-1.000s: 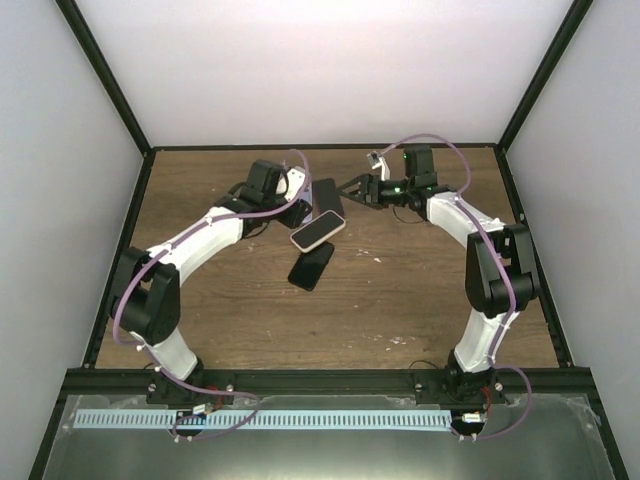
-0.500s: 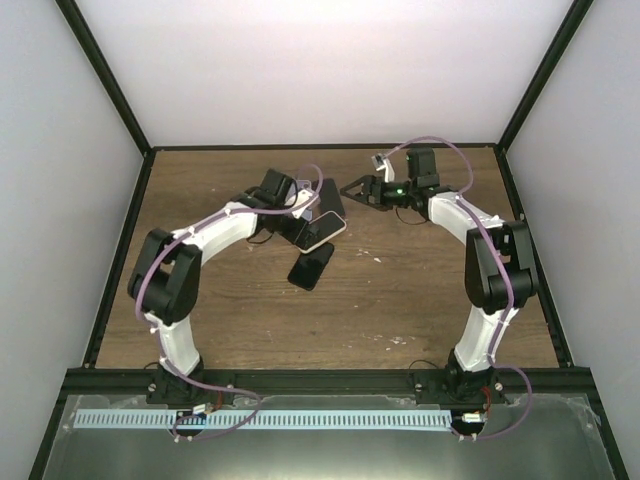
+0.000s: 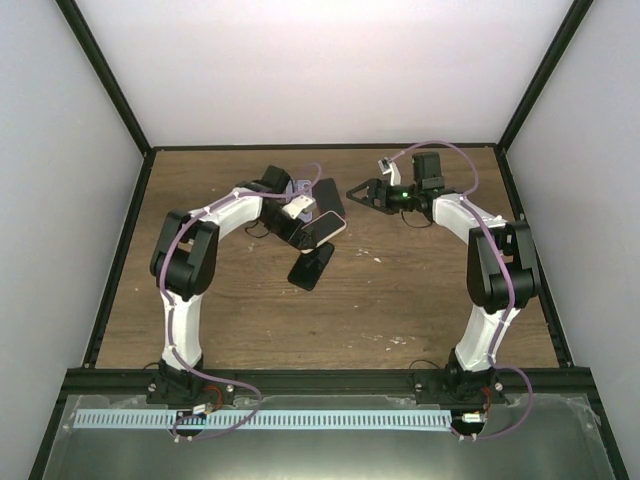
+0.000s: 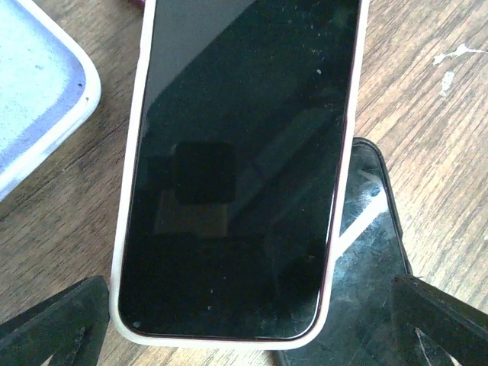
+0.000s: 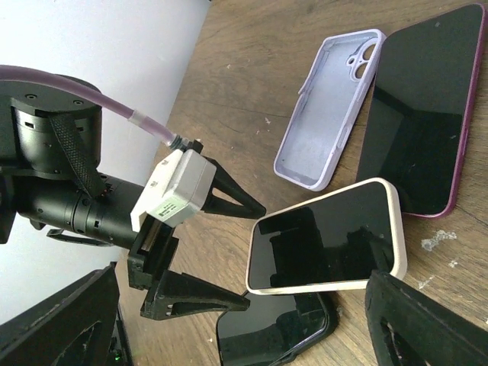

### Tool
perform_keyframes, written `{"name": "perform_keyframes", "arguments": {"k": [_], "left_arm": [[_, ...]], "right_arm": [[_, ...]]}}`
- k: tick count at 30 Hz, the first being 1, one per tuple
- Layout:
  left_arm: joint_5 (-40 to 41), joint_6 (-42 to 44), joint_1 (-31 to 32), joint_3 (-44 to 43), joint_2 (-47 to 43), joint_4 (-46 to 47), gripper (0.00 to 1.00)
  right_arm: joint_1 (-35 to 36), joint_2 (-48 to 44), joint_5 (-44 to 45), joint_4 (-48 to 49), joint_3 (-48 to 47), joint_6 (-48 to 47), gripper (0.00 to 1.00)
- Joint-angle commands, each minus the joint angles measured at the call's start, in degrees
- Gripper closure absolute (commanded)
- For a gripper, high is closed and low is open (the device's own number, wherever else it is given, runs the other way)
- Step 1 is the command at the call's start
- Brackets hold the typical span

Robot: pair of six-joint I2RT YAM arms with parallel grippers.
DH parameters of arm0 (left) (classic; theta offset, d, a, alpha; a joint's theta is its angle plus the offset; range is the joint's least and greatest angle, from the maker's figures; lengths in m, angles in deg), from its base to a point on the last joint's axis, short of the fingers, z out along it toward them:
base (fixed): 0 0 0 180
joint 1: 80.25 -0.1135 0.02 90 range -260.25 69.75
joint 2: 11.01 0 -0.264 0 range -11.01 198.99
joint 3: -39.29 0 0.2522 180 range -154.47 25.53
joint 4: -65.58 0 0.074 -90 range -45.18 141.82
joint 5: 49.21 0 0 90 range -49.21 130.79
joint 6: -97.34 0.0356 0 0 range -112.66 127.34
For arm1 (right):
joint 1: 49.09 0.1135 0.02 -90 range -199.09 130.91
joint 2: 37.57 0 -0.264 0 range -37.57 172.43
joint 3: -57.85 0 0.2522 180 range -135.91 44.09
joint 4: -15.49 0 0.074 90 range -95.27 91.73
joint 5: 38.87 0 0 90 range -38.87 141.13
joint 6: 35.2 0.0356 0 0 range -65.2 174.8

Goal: Take the phone out of the phone case
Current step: Pick up the phone at the center of the board.

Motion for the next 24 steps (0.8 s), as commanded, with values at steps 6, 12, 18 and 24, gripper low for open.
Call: {"name": "perform_keyframes", "arguments": {"k": [6, 12, 18, 24], "left_arm": [[2.1, 1.5, 3.0, -2.7, 3.6, -0.2, 0.00], [8.3, 0.0, 5.1, -3.6, 5.5, 1.4, 0.02], [9.1, -0.2, 5.1, -3.8, 6.4, 1.1, 0.06], [8.2, -0.7, 5.2, -3.8, 5.7, 1.4, 0.19]], "right_arm": [[-0.7, -1.4, 0.7, -0.6, -0.7, -1.2, 0.14], [-0.9, -1.7, 1.3, -0.9, -0.6, -1.5, 0.14], [-1.0, -2.0, 1.3, -0.8, -0.3, -1.5, 0.13], [-1.0, -2.0, 1.1, -0.9, -0.4, -1.4, 0.14]]}}
